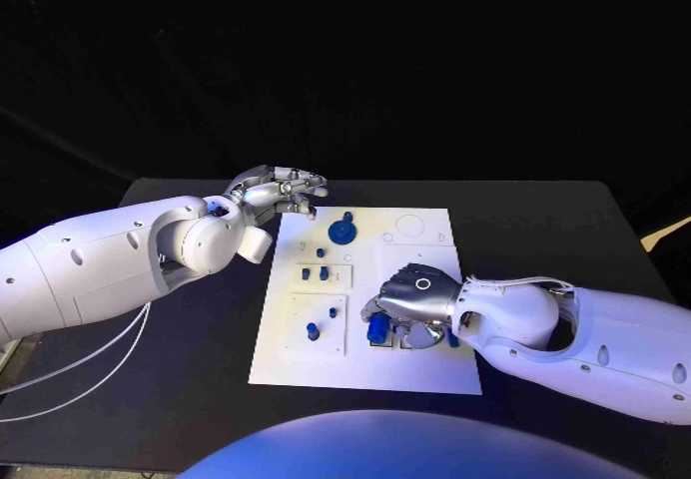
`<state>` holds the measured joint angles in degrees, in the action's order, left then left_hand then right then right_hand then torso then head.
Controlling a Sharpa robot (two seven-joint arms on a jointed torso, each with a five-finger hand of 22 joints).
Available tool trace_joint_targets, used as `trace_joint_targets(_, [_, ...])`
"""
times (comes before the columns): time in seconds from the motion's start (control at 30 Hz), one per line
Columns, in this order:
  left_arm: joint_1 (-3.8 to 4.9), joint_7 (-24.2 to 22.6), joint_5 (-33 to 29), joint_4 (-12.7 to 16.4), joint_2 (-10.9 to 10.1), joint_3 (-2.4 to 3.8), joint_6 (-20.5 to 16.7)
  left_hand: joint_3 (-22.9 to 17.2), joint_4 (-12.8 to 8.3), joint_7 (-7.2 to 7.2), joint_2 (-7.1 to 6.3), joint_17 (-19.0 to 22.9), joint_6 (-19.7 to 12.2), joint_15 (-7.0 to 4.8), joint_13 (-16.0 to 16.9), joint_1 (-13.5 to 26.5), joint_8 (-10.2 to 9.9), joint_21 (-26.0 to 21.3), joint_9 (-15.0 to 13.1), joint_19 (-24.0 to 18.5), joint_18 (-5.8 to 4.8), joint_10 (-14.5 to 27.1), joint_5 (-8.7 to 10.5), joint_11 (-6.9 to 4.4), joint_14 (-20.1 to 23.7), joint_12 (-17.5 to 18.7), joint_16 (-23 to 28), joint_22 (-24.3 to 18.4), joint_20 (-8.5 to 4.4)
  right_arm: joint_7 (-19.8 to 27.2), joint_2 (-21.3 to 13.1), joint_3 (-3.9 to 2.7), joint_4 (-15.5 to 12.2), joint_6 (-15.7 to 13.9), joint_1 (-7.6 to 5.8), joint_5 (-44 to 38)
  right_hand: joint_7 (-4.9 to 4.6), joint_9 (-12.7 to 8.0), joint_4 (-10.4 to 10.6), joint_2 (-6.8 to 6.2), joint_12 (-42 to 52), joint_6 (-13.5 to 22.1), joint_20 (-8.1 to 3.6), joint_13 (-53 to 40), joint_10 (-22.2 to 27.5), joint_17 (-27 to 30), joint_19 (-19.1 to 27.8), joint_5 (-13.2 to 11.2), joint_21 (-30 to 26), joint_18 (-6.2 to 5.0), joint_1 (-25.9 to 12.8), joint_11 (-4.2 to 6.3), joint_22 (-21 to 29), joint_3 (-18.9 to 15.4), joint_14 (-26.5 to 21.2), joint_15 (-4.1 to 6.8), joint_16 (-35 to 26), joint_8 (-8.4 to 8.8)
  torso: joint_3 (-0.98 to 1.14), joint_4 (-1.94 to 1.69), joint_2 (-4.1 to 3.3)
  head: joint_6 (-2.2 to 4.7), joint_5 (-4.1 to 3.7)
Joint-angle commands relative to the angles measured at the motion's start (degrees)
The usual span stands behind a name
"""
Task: Assemble the parts on the task board
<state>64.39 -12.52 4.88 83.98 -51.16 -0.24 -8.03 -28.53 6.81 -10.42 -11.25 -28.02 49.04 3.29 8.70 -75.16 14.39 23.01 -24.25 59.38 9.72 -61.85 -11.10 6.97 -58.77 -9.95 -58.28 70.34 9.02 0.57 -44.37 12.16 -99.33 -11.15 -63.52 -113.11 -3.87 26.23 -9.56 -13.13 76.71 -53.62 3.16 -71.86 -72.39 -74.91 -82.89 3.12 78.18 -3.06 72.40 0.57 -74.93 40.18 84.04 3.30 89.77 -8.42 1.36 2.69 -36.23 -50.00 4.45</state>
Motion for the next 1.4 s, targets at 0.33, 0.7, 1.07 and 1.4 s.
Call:
trace_joint_targets(0.33, [0.03,-0.3,0.1,0.0,0.1,0.03,0.8,0.2,0.3,0.04,0.11,-0.1,-0.6,-0.07,0.1,0.3,0.3,-0.4,-0.1,0.5,0.54,0.4,-0.13,0.16,0.5,0.3,0.4,-0.1,0.15,-0.9,-0.6,0.26,0.0,1.4,0.23,-0.6,2.11,-1.6,-0.6,-0.08,-0.1,5.2,-0.95,0.7,0.3,-15.1,0.2,0.0,-0.4,0.15,0.9,1.09,-11.2,-0.5,6.0,1.14,0.2,2.43,0.03,0.02,-0.02,0.00,-0.07])
trace_joint_targets(0.7, [0.03,-0.3,0.1,0.0,0.0,0.03,0.8,0.2,0.3,0.04,0.11,-0.1,-0.6,-0.07,0.1,0.3,0.3,-0.4,-0.1,0.5,0.54,0.4,-0.13,0.16,0.5,0.3,0.4,-0.1,0.15,-1.0,-1.0,0.26,-0.3,0.7,0.23,-0.5,3.57,-3.0,-0.2,0.46,-0.3,8.8,-1.42,1.2,0.6,-15.1,0.3,0.0,-0.6,0.12,2.1,1.52,-11.2,-3.4,6.0,1.58,0.2,3.75,-0.03,-0.02,-0.01,0.00,-0.21])
trace_joint_targets(1.07, [0.03,-0.3,0.1,0.0,0.0,0.03,0.8,0.2,0.2,0.05,0.12,-0.1,-0.7,-0.08,0.1,0.3,0.4,-0.5,-0.1,0.5,0.54,0.4,-0.13,0.15,0.5,0.3,0.4,-0.1,0.15,-0.7,-3.0,0.22,-1.9,-7.1,0.08,3.8,1.09,-3.1,0.5,0.91,1.0,6.3,-1.38,-0.2,-1.7,-15.1,-1.5,0.8,2.1,0.76,2.1,1.12,-12.0,-3.2,6.0,1.35,0.2,1.81,-0.02,-0.03,-0.01,0.00,-0.33])
trace_joint_targets(1.4, [0.03,-0.4,0.1,-0.1,0.1,0.03,0.7,0.2,0.2,0.05,0.12,-0.1,-0.7,-0.08,0.1,0.3,0.4,-0.5,-0.1,0.5,0.54,0.4,-0.13,0.15,0.5,0.3,0.4,-0.1,0.15,-0.4,-9.0,-0.41,-4.4,-18.9,-1.76,28.9,-3.25,-3.1,5.9,-1.04,2.0,2.4,1.29,-1.0,-3.5,-15.1,-2.6,1.1,3.5,1.14,-5.5,-2.93,-12.4,-7.6,6.0,-1.97,0.2,-2.48,-0.05,0.07,0.10,0.00,-1.10])
